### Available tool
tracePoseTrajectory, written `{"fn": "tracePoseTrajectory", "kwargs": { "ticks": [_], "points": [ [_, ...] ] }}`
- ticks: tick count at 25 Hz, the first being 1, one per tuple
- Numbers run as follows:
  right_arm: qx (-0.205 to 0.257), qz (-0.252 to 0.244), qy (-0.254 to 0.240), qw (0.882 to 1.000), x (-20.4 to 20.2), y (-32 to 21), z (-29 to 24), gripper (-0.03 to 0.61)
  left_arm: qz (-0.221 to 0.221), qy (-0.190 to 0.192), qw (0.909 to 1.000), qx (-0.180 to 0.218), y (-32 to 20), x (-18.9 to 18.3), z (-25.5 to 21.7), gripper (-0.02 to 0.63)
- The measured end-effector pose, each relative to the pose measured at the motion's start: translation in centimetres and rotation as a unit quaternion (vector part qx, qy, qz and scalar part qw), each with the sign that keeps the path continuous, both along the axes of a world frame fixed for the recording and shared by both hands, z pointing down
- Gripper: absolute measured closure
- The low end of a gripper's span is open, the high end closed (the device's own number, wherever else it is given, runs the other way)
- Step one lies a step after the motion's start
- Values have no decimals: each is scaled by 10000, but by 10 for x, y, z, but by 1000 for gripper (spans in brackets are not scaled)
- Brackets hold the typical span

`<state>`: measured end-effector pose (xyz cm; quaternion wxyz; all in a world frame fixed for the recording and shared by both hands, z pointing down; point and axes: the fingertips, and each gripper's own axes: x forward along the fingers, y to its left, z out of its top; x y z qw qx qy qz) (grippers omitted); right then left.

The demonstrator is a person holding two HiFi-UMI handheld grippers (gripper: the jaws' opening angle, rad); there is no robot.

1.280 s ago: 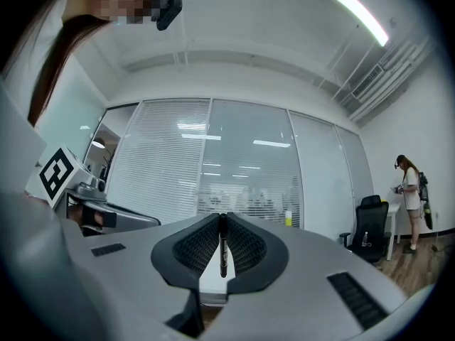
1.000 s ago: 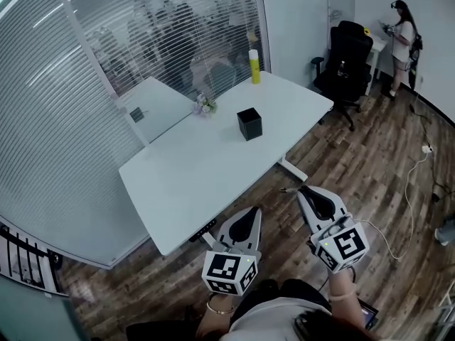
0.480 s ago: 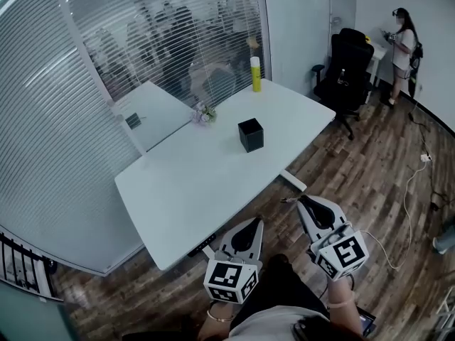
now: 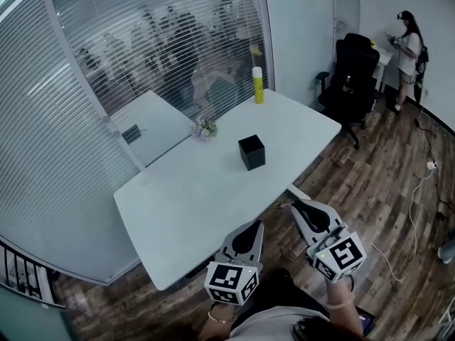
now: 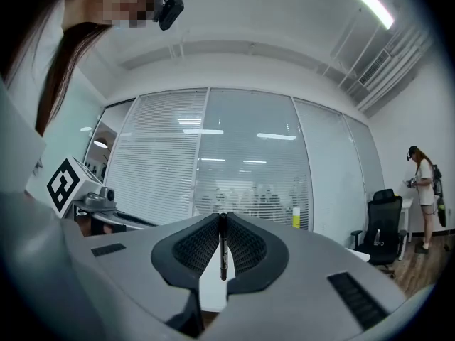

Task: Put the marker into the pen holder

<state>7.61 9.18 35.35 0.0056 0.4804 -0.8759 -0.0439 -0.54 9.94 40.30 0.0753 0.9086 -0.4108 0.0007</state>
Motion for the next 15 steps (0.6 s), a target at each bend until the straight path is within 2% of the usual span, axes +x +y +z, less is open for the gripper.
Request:
{"fn": "tracePoseTrajectory", "kwargs": {
  "ticks": [15],
  "points": [
    [26,-276,-219,9994,35,-98,-5,523,-39,-170,9998,-27,-100,47,-4,594]
  ]
}}
